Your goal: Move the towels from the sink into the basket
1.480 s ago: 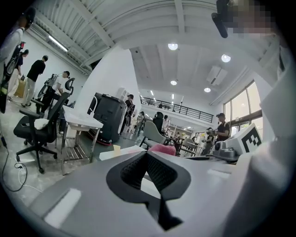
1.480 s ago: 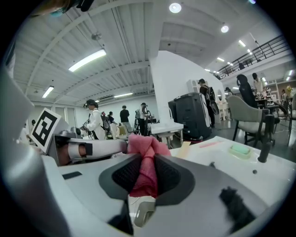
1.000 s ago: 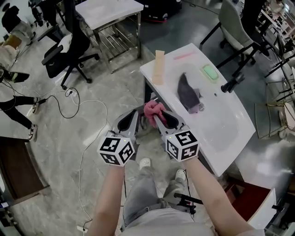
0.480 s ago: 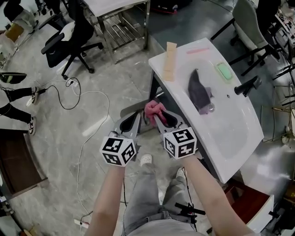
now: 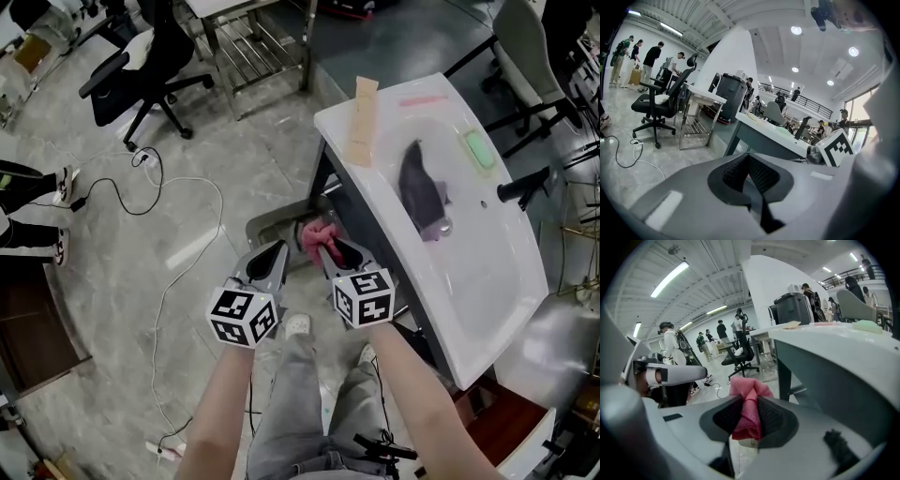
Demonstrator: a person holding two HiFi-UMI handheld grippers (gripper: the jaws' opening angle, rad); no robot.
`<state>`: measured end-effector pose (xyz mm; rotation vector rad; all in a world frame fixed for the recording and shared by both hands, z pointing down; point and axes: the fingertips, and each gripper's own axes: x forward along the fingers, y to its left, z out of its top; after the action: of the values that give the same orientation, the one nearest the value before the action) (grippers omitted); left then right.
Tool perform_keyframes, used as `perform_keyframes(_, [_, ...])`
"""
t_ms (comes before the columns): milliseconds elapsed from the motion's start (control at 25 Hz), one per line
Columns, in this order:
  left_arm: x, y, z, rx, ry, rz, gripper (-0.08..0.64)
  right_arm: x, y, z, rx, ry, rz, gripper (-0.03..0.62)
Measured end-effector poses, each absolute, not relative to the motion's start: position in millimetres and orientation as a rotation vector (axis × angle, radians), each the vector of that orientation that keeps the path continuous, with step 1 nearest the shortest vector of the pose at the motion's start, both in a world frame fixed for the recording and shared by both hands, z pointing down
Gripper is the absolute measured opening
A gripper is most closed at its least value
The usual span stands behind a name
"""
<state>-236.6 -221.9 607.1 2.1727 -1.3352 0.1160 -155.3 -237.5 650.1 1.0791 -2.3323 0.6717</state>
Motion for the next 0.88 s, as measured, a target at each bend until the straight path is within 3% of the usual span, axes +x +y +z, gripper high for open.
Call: perform_keyframes(880, [-262.9, -231.8, 676.8, 2.080, -1.326, 0.182, 0.003, -195.4, -263.4, 772.0, 0.947, -2.133, 0.713, 0.131])
